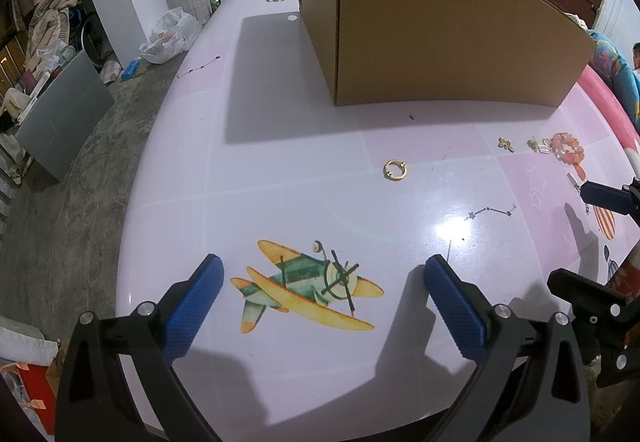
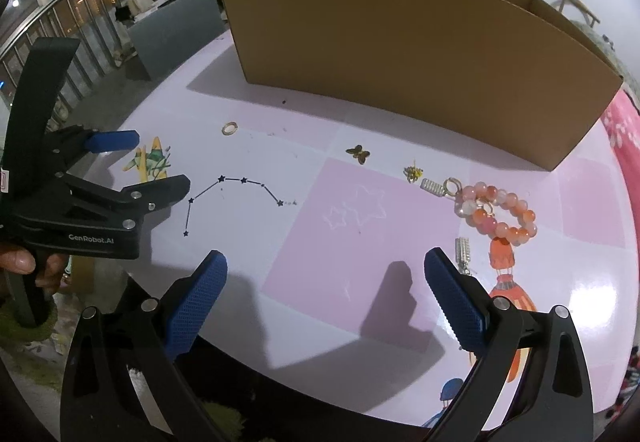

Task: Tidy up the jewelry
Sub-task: 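Move the left gripper to the small gold ring and close on it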

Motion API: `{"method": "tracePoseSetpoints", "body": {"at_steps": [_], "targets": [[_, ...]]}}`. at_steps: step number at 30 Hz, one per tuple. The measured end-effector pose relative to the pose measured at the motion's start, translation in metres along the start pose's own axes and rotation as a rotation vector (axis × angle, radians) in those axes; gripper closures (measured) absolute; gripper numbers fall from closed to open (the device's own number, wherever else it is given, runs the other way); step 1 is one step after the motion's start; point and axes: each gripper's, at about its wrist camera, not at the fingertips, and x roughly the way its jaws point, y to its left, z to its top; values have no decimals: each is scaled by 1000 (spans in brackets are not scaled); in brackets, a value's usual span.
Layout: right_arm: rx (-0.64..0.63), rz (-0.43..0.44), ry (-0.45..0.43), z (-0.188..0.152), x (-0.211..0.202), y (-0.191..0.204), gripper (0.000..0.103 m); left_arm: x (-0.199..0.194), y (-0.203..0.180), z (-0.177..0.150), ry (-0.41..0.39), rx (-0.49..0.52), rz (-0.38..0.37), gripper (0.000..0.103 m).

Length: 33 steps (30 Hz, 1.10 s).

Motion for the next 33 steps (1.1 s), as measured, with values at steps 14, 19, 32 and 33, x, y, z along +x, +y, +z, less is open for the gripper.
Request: {"method": "tracePoseSetpoints", "body": {"at_steps": [14,19,32,33], "targets": [[1,7,-24,-3,-4,-4,9,0,0,0,0,1,1,4],[0,7,-49,-5,-12,-8,10,-3,-4,0,-14,19,11,4],[26,22,-109,-8,-23,-21,21,-23,-17,8,-150,38,-149,35],[28,24,-110,-7,-23,-22,21,-22,-19,10,-148,41,-158,38]]}}
